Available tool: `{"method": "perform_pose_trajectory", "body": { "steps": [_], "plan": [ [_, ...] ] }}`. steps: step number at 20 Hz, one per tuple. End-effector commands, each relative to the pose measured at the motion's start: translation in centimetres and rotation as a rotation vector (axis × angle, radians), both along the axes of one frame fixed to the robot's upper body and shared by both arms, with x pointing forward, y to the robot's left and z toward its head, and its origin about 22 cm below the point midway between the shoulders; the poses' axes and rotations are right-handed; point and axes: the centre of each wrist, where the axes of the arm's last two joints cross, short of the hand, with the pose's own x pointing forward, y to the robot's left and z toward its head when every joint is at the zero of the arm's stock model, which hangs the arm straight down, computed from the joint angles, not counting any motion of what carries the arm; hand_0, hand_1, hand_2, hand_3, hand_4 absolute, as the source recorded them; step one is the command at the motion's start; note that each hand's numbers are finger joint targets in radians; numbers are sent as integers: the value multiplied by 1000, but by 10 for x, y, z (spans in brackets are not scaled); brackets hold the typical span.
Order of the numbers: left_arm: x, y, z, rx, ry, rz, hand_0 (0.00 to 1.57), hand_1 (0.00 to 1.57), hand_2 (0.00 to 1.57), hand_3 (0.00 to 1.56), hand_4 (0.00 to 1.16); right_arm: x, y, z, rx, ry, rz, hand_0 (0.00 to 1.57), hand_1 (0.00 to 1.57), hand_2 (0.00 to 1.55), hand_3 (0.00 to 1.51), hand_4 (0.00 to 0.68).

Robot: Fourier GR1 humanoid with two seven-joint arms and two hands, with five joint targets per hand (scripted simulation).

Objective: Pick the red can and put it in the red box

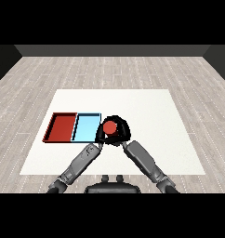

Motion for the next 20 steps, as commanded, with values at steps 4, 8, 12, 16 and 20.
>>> {"method": "perform_pose_trajectory", "body": {
  "steps": [4,8,12,16,20],
  "plan": [
    [-1,-11,0,-19,15,-13,1571,1571,1569,1491,1140,-6,6,2,16,-22,60,0,0,0,0,0],
    [-4,-2,13,0,11,-4,1571,1571,1571,1494,1148,-6,-15,-13,18,-60,35,0,0,0,0,0],
    [8,-10,-16,21,8,6,1571,1571,1571,1476,1153,-3,-24,10,-40,-52,1,0,0,0,0,0],
    [-14,10,-2,4,21,4,1571,1571,1571,1483,1147,5,-27,7,-51,-89,-54,0,0,0,0,0],
    [5,17,-7,-13,23,14,1571,1571,1571,1490,1139,2,-44,66,5,-167,-114,0,0,0,0,0]
  ]
}}
